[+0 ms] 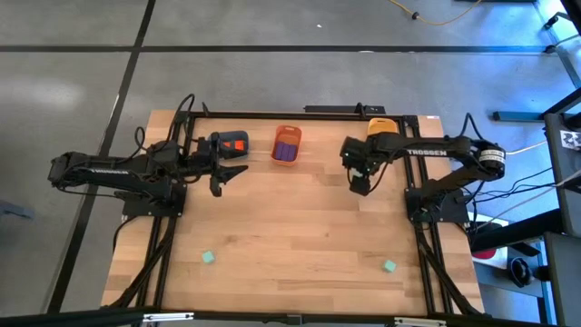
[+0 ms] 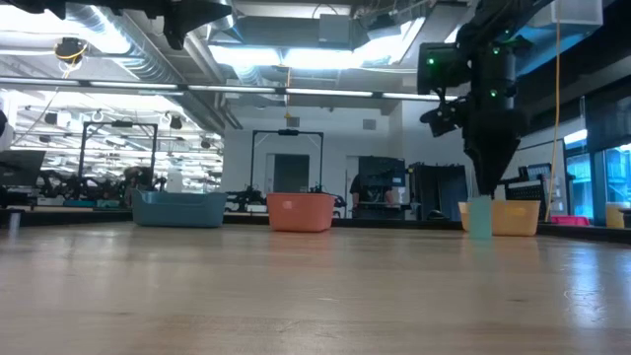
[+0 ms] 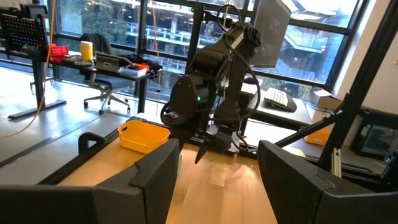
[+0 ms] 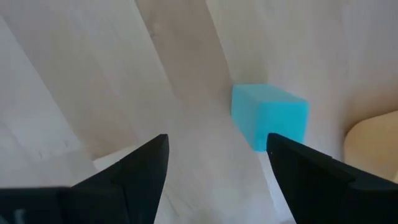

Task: Sort & place blocks by color
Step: Put the top right blue block into the yellow bin

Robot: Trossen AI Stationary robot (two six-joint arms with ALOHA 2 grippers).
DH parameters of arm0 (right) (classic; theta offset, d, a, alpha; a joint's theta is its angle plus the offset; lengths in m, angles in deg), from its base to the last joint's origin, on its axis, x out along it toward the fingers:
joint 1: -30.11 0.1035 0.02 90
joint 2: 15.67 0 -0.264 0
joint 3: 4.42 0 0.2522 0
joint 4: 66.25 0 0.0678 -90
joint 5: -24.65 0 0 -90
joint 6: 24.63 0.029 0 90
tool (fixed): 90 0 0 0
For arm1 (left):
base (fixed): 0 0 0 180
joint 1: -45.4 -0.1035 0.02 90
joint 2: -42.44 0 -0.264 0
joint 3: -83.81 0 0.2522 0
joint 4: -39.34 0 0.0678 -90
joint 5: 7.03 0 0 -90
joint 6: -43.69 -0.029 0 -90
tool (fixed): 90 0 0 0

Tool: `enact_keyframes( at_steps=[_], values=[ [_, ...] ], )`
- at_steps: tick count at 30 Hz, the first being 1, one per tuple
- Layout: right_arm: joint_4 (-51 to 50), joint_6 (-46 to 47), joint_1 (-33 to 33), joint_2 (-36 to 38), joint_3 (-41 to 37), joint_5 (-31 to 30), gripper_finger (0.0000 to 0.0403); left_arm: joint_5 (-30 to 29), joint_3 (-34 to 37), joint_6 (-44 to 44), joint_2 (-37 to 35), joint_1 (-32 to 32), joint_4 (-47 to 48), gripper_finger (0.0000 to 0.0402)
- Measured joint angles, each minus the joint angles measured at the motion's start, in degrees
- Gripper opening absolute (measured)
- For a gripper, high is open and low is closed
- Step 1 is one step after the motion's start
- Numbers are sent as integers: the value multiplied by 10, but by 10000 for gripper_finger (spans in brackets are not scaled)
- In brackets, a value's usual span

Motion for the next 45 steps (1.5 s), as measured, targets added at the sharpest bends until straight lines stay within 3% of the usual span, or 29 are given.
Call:
enact_keyframes(
  at_steps=[7, 25, 42, 45],
  values=[
    [-20, -25, -3, 1, 44, -7, 274, 0, 0, 0, 0, 0, 0, 211],
    [35, -9, -47, -75, 14, -34, 273, 0, 0, 0, 0, 0, -1, 211],
    [15, -11, -46, -103, 14, -50, 138, 0, 0, 0, 0, 0, -1, 211],
    [4, -8, -38, -87, 14, -50, 137, 0, 0, 0, 0, 0, -1, 211]
  ],
)
